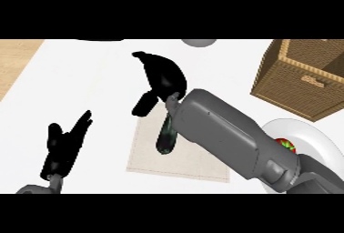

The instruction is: Pick the eggplant from the placemat and place it in the basket

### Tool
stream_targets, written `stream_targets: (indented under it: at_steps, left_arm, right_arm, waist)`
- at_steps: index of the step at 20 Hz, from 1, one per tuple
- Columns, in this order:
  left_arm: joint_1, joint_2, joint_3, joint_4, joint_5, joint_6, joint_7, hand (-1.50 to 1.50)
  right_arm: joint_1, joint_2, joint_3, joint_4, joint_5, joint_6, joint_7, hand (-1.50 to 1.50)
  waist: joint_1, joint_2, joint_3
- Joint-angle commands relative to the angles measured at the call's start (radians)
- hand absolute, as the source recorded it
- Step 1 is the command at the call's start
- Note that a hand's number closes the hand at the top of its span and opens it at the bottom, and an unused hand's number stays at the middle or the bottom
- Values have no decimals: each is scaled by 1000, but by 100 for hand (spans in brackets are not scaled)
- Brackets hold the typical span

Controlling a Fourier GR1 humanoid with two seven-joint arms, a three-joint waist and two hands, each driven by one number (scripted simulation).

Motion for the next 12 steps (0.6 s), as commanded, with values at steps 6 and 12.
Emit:
stream_targets:
  at_steps: [6, 12]
  left_arm:
    - [92, -17, -14, 17, 14, 2, 50, 0]
    - [104, -2, 3, -1, 13, -8, 39, 0]
  right_arm:
    - [-419, -81, -71, 134, -116, 531, 291, -150]
    - [-528, -78, -150, 254, -305, 872, 407, -150]
  waist:
    - [-29, 11, -6]
    - [-32, 14, -6]
